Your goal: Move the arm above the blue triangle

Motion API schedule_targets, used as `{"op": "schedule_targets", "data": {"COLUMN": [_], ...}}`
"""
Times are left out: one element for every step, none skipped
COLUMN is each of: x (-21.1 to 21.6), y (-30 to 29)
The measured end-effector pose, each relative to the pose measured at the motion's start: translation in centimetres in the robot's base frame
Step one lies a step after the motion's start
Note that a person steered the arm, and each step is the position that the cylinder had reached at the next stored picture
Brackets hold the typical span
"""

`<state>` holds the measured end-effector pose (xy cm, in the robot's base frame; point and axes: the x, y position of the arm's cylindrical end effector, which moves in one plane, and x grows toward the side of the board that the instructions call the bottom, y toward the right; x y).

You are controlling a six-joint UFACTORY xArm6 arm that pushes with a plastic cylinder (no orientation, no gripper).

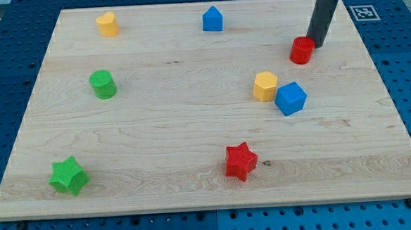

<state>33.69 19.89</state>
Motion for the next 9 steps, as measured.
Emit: {"op": "schedule_targets", "data": {"x": [1.7,3.2,3.2,1.9,-0.1,1.0,2.5,3.3,3.3], "y": [-0.4,-0.4,-0.5,-0.6,-1.4,-2.9,-3.0,-3.0,-3.0]}}
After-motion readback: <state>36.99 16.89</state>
